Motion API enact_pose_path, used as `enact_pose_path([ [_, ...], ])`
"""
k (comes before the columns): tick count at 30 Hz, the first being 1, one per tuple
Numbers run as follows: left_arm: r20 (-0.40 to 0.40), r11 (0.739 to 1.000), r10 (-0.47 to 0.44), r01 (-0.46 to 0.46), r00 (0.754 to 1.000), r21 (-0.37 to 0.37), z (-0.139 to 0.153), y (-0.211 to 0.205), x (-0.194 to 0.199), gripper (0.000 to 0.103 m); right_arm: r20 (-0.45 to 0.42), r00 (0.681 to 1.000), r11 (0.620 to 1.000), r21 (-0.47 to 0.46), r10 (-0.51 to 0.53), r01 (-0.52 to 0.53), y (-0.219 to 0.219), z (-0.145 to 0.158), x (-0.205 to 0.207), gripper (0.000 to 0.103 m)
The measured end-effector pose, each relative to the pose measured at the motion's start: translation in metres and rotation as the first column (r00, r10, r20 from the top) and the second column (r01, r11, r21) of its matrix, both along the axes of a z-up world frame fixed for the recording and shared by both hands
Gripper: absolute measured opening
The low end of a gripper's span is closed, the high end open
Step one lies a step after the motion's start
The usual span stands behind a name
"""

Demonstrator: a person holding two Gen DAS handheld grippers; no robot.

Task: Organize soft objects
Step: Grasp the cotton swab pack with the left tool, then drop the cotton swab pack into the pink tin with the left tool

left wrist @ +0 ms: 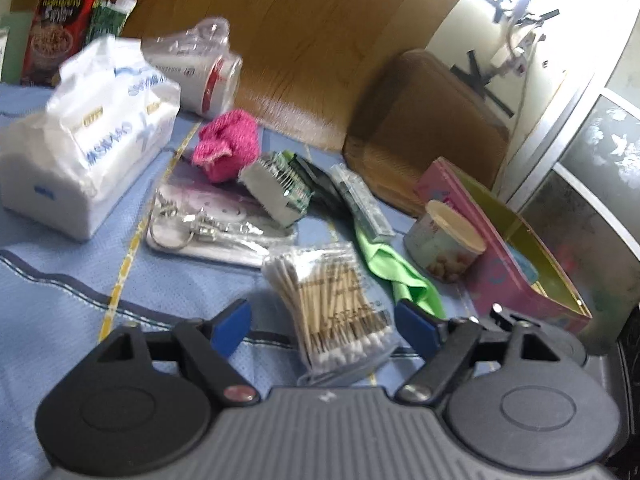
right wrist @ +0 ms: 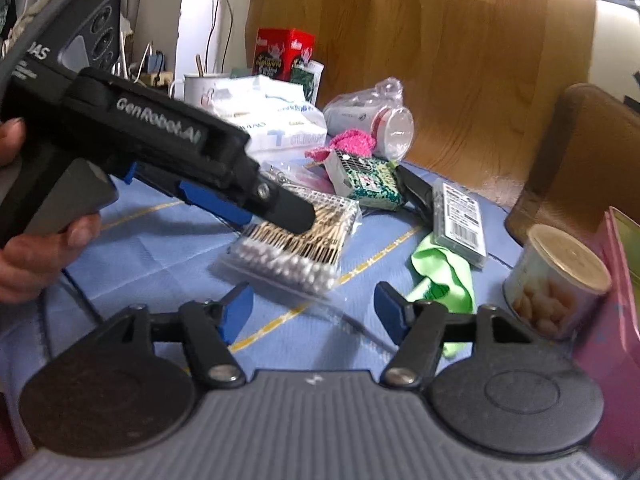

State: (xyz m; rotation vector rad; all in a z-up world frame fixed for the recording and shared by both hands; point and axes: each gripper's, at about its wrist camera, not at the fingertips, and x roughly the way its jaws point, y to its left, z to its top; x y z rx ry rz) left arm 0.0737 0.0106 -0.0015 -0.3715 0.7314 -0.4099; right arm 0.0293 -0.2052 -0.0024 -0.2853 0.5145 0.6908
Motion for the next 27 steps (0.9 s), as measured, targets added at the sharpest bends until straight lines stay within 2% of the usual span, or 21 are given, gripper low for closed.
enact_pose_path([
  [1,0.013,1.0,0.004,-0.005,1.0,0.005,-0.001,-0.001,0.0,0.07,-0.01,1.0,1.0,-0.008,0.006,-0.006,0.003,-0.001,0.005,0.068],
  [2,0.013,1.0,0.0,0.0,1.0,0.015,-0.001,-0.004,0.001,0.056,-0.026,1.0,1.0,-0.007,0.017,-0.017,0.005,-0.003,0.01,0.067],
  [3,0.005,1.0,-0.019,0.019,1.0,0.014,-0.002,-0.006,0.002,0.046,-0.05,0.998,0.999,0.02,0.038,-0.038,0.006,-0.003,0.014,0.06],
  [4,-0.004,0.999,-0.031,0.031,1.0,0.008,-0.002,-0.009,0.002,0.046,-0.074,0.996,0.997,0.043,0.06,-0.057,0.005,-0.003,0.017,0.049],
  [6,0.004,0.999,-0.033,0.033,0.999,0.029,0.003,-0.018,-0.001,0.046,-0.071,0.996,0.997,0.058,0.057,-0.053,0.006,-0.002,0.013,0.045],
  [11,0.075,0.992,-0.123,0.122,0.99,0.026,0.031,-0.052,-0.001,0.046,0.076,0.996,0.998,0.054,-0.043,0.039,-0.02,0.008,-0.016,0.04],
  [14,0.138,0.974,-0.225,0.22,0.965,0.049,0.053,-0.095,0.003,0.045,0.167,0.974,0.987,0.081,-0.152,0.14,-0.053,0.022,-0.03,0.039],
  [17,0.181,0.946,-0.323,0.312,0.929,0.089,0.071,-0.148,0.011,0.046,0.218,0.937,0.96,0.111,-0.274,0.256,-0.091,0.032,-0.036,0.039],
  [20,0.212,0.913,-0.406,0.386,0.889,0.13,0.078,-0.2,0.018,0.046,0.217,0.897,0.922,0.143,-0.385,0.361,-0.129,0.037,-0.034,0.04],
  [22,0.216,0.897,-0.439,0.414,0.872,0.153,0.077,-0.228,0.021,0.046,0.186,0.875,0.892,0.168,-0.446,0.419,-0.153,0.037,-0.029,0.04],
  [25,0.206,0.885,-0.461,0.432,0.863,0.172,0.071,-0.259,0.028,0.046,0.148,0.85,0.859,0.185,-0.505,0.478,-0.179,0.035,-0.021,0.04],
  [27,0.191,0.886,-0.457,0.426,0.869,0.18,0.066,-0.271,0.035,0.047,0.139,0.84,0.847,0.186,-0.524,0.498,-0.19,0.031,-0.018,0.04],
])
